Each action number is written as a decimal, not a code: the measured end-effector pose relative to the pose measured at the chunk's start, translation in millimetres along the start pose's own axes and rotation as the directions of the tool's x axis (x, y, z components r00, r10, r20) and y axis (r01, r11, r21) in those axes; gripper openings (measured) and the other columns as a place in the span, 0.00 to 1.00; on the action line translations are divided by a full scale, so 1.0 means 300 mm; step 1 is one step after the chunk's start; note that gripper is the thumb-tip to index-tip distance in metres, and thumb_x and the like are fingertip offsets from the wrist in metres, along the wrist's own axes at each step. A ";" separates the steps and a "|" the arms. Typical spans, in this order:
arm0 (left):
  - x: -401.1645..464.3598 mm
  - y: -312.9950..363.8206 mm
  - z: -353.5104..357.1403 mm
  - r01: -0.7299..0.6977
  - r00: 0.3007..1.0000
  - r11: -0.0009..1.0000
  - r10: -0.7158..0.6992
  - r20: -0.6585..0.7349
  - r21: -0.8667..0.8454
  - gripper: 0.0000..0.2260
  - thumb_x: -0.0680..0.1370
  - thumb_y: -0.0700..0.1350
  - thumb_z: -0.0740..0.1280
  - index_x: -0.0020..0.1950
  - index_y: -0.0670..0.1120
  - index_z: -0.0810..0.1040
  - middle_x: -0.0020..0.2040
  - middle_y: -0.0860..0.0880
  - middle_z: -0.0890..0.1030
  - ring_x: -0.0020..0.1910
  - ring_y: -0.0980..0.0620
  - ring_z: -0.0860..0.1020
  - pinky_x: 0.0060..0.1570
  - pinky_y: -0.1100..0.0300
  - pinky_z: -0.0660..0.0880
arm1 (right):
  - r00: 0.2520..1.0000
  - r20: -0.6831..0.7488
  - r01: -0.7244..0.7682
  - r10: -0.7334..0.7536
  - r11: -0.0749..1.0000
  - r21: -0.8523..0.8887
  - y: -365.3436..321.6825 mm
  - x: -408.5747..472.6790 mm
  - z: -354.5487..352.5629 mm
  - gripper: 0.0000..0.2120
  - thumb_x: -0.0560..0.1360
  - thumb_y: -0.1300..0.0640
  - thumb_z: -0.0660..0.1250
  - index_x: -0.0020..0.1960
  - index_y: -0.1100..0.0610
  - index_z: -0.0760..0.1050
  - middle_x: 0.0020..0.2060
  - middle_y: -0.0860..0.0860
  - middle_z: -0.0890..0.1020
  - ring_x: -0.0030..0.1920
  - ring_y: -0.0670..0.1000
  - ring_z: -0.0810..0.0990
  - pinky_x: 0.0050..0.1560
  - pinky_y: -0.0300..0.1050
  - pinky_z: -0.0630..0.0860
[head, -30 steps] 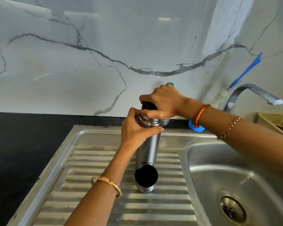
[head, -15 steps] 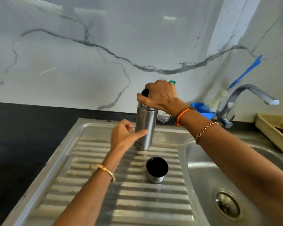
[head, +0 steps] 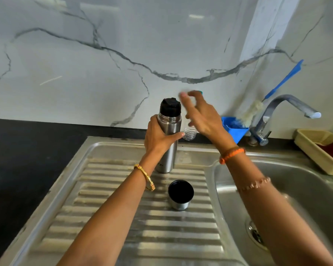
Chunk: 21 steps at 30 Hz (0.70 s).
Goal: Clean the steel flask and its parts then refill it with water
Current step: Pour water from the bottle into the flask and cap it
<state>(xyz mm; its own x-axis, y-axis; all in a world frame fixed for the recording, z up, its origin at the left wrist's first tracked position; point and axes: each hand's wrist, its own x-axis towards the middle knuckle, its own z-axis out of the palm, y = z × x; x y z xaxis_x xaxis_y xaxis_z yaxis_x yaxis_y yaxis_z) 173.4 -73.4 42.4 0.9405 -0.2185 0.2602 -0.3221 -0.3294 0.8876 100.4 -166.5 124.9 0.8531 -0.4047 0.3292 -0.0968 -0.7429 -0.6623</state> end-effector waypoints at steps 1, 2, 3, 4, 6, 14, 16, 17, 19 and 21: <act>0.002 0.004 -0.002 0.001 1.000 1.000 -0.001 0.002 -0.001 0.34 0.61 0.51 0.79 0.62 0.46 0.68 0.58 0.47 0.76 0.57 0.47 0.75 0.50 0.58 0.71 | 0.998 -0.022 -0.058 0.062 0.985 0.162 0.046 -0.036 -0.001 0.27 0.75 0.33 0.52 0.65 0.49 0.65 0.42 0.50 0.80 0.44 0.53 0.80 0.54 0.52 0.74; -0.001 0.009 -0.004 0.004 1.000 1.000 -0.004 0.001 0.003 0.34 0.61 0.51 0.79 0.62 0.46 0.68 0.58 0.48 0.76 0.57 0.48 0.75 0.50 0.59 0.70 | 0.994 -0.003 -0.108 0.113 0.959 0.262 0.099 -0.081 0.007 0.24 0.75 0.35 0.54 0.64 0.49 0.67 0.48 0.52 0.80 0.46 0.50 0.80 0.55 0.51 0.75; -0.004 0.013 -0.008 0.003 1.000 1.000 -0.003 -0.001 0.012 0.33 0.62 0.51 0.79 0.61 0.46 0.68 0.58 0.48 0.76 0.56 0.48 0.75 0.50 0.58 0.70 | 0.987 0.067 -0.158 0.145 0.942 0.297 0.150 -0.131 0.022 0.22 0.75 0.37 0.59 0.63 0.50 0.68 0.54 0.53 0.79 0.48 0.47 0.78 0.54 0.46 0.75; -0.008 0.015 -0.012 -0.004 1.000 1.000 0.004 -0.003 0.024 0.33 0.62 0.51 0.79 0.61 0.46 0.68 0.57 0.48 0.76 0.56 0.48 0.75 0.51 0.58 0.71 | 0.966 0.192 -0.226 0.175 0.930 0.290 0.200 -0.186 0.044 0.23 0.73 0.40 0.64 0.63 0.51 0.68 0.58 0.53 0.76 0.49 0.45 0.76 0.51 0.41 0.75; -0.019 0.019 -0.021 -0.021 1.000 0.998 0.021 -0.001 0.054 0.32 0.62 0.52 0.78 0.60 0.46 0.69 0.56 0.48 0.76 0.55 0.48 0.76 0.50 0.57 0.71 | 0.854 0.459 -0.338 0.244 0.932 0.133 0.292 -0.284 0.103 0.37 0.66 0.42 0.74 0.68 0.54 0.63 0.64 0.53 0.70 0.56 0.47 0.73 0.56 0.43 0.74; -0.076 0.013 -0.078 0.002 0.998 0.999 0.000 -0.055 0.037 0.35 0.61 0.51 0.79 0.61 0.45 0.68 0.56 0.48 0.77 0.55 0.47 0.76 0.48 0.59 0.69 | 0.936 0.330 -0.139 0.121 0.990 0.031 0.379 -0.440 0.254 0.34 0.59 0.49 0.80 0.60 0.54 0.70 0.52 0.45 0.77 0.51 0.43 0.74 0.50 0.27 0.70; -0.091 0.016 -0.097 0.021 0.998 0.999 -0.019 -0.066 0.031 0.34 0.61 0.51 0.79 0.61 0.44 0.69 0.56 0.48 0.78 0.55 0.46 0.76 0.48 0.59 0.69 | 0.959 0.256 -0.153 0.119 0.981 0.118 0.378 -0.448 0.245 0.30 0.58 0.52 0.81 0.55 0.52 0.72 0.46 0.42 0.78 0.46 0.40 0.75 0.45 0.24 0.70; -0.099 0.017 -0.108 0.027 0.998 0.999 -0.024 -0.064 0.036 0.34 0.61 0.51 0.79 0.61 0.44 0.69 0.56 0.48 0.78 0.55 0.47 0.76 0.49 0.59 0.70 | 0.966 0.215 -0.192 0.143 0.955 0.227 0.371 -0.449 0.238 0.30 0.56 0.54 0.82 0.53 0.52 0.73 0.45 0.42 0.78 0.46 0.41 0.77 0.43 0.25 0.71; -0.118 0.017 -0.132 0.024 0.998 0.998 -0.021 -0.052 0.060 0.32 0.61 0.51 0.79 0.59 0.45 0.70 0.54 0.49 0.79 0.53 0.47 0.77 0.48 0.58 0.71 | 0.967 0.122 -0.253 0.222 0.827 0.503 0.358 -0.434 0.215 0.31 0.51 0.56 0.82 0.51 0.53 0.74 0.45 0.46 0.81 0.45 0.44 0.79 0.41 0.29 0.73; -0.139 0.016 -0.157 0.011 0.999 0.996 -0.007 -0.039 0.086 0.31 0.60 0.52 0.79 0.57 0.46 0.71 0.52 0.50 0.79 0.51 0.48 0.77 0.47 0.58 0.71 | 0.960 0.056 -0.239 0.275 0.696 0.677 0.331 -0.398 0.176 0.30 0.51 0.60 0.79 0.51 0.55 0.75 0.44 0.50 0.82 0.44 0.47 0.79 0.43 0.34 0.76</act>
<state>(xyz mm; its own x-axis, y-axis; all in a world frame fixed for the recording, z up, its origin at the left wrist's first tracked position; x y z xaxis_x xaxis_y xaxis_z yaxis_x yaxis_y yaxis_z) 137.6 -22.7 53.8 0.9463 -0.1798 0.2685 -0.3202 -0.4095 0.8542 15.9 -163.9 -15.7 0.8209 -0.5629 0.0958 0.0752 -0.0597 -0.9954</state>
